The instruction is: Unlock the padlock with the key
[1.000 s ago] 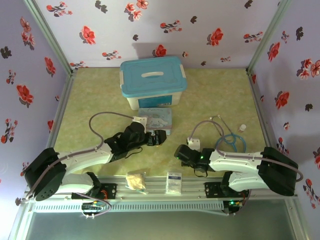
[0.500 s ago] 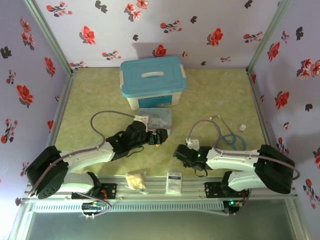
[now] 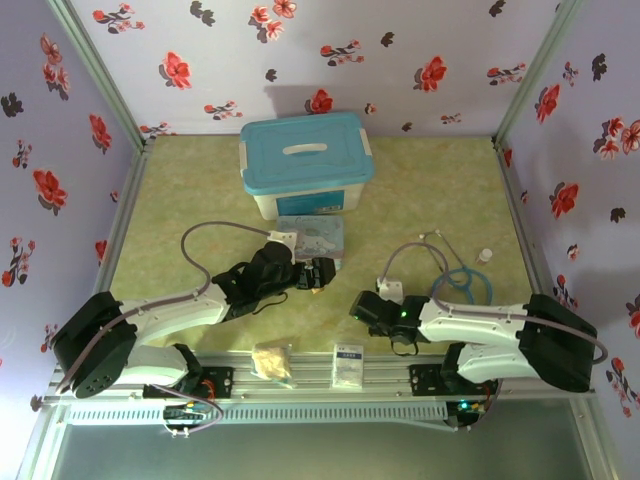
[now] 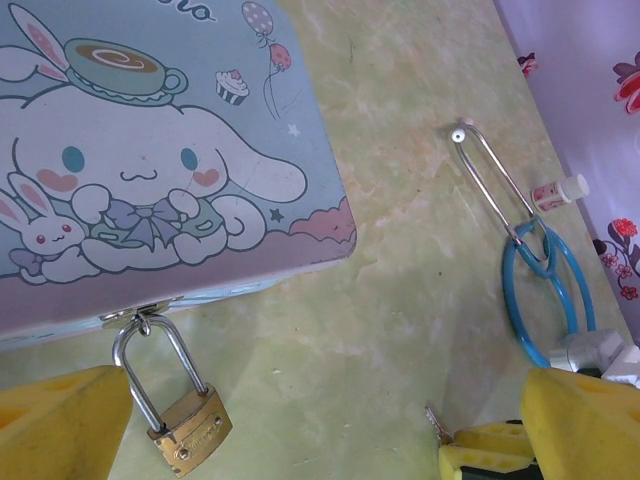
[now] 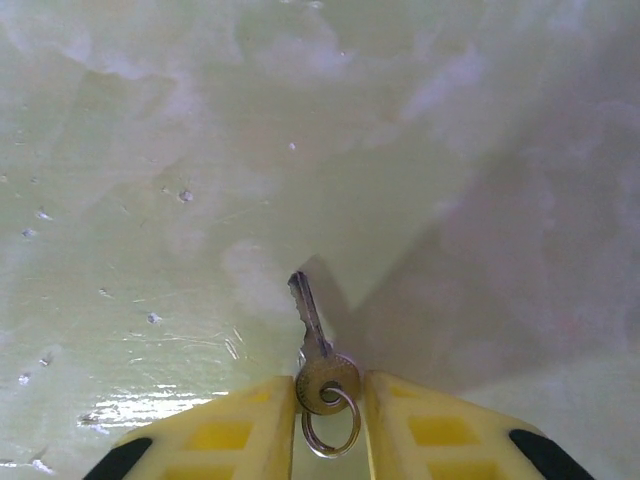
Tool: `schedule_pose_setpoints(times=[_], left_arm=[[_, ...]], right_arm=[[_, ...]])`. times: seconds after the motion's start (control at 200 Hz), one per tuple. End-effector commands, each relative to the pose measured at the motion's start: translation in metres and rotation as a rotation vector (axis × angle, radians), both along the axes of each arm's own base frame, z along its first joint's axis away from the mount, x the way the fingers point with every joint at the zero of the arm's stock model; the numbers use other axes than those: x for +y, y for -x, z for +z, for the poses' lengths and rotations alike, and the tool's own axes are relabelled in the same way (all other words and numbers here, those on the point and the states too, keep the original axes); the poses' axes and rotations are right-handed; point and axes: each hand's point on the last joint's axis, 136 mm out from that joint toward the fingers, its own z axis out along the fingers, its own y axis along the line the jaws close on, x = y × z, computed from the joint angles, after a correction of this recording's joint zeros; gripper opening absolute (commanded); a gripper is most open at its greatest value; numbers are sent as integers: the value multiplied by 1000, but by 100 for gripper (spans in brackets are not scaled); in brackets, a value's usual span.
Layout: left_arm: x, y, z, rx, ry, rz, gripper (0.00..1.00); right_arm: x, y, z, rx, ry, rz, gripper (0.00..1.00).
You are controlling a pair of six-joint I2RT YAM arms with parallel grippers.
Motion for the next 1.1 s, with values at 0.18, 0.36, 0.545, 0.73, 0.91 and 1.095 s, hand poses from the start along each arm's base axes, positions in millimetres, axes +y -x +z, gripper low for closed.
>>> schedule_pose_setpoints(times=[0.18,0.36,0.545,0.73,0.91,1.095], left_arm=[[-6,-5,1,-26,5,11,100],[-11,-9,4,-36,-1,4,100],[-13,-13,7,-61,0,6,100],[-9,-11,11,-74,4,5,100],[-5,-3,18,-46,13,-19,99],[-14,11,21,33,62,-96,97]], right_arm=[[-12,14,-16,44,27,20,13],[-18,6,-10,9,28,37,8],[-14,-3,5,-34,-13,89,0],[6,-17,39,-123,-44,219,0],[41,-22,74,-210,-110,424,0],[63,-29,104,-319,-134,537,0]])
